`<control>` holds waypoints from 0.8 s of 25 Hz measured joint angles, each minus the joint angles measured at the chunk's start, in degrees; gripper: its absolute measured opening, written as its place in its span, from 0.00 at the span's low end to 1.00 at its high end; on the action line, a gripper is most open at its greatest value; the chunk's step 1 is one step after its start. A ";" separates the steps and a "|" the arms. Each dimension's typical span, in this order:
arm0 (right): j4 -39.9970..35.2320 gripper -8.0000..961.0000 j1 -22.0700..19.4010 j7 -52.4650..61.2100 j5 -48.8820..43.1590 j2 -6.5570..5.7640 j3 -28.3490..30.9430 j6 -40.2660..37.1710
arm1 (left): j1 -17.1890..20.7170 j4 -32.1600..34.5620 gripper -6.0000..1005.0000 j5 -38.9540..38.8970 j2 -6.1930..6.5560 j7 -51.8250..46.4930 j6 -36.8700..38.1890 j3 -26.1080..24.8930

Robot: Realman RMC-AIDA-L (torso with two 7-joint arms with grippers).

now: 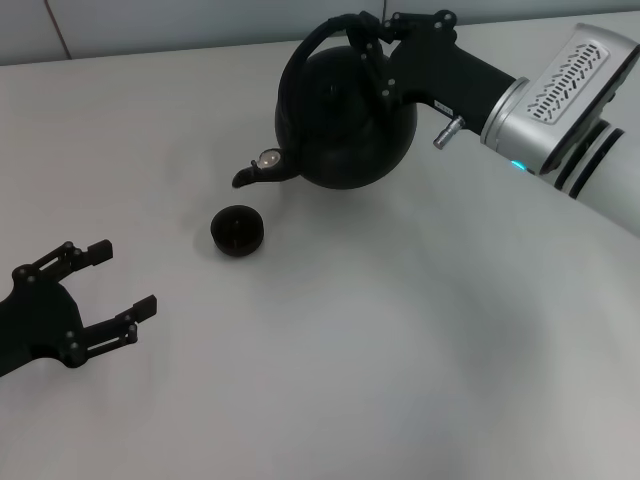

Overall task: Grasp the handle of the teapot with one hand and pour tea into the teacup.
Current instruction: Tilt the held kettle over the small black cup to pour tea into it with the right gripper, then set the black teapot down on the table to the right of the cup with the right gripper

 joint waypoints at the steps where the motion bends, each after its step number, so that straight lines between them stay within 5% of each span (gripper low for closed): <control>1: 0.09 0.11 -0.03 0.12 0.01 0.00 0.16 -0.10 | 0.03 0.00 0.86 0.00 0.00 0.00 0.00 0.00; 20: 0.23 0.11 -0.67 6.49 0.02 0.06 0.56 -0.96 | 0.25 0.00 0.86 0.00 0.00 0.00 0.09 0.00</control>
